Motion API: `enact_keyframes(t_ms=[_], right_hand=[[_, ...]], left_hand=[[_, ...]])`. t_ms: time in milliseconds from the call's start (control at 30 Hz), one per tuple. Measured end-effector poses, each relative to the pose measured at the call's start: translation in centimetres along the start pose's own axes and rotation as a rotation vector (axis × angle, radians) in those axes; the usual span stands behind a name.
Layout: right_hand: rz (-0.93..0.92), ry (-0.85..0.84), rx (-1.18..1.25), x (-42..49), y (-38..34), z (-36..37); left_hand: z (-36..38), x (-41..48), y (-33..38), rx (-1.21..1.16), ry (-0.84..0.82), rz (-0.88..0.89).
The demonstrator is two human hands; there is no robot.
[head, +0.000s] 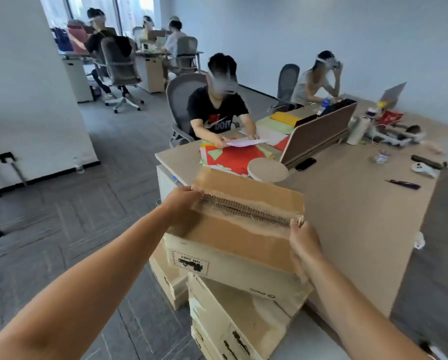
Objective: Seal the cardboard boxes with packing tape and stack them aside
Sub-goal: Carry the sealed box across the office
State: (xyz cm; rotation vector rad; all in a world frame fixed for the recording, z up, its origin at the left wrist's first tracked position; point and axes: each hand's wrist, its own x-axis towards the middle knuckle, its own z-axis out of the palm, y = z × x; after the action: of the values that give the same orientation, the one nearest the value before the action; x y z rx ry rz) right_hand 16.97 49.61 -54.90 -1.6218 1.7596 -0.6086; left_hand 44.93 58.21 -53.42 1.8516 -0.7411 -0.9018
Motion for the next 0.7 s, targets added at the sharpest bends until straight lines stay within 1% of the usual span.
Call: enact_keyframes(t_ms=[167,367,500,700], right_hand=[[0.173,0.088,0.07,-1.5,2.5,-0.1],[0.306,0.201,0.163,-4.2,4.6,0.1],[0.371,0.253,0.177,-6.0,5.5,0.4],[0.449,0.281,0.171,-7.9,6.7,1.1]], left_hand=[[2.2,2.0,1.2,0.041,-0.166,0.074],[4.3,2.9,1.8,0.093,-0.388,0.137],[5.6,3.8,1.5,0.185,-0.426,0.194],[6.8,4.3,0.0,0.206,-0.448,0.17]])
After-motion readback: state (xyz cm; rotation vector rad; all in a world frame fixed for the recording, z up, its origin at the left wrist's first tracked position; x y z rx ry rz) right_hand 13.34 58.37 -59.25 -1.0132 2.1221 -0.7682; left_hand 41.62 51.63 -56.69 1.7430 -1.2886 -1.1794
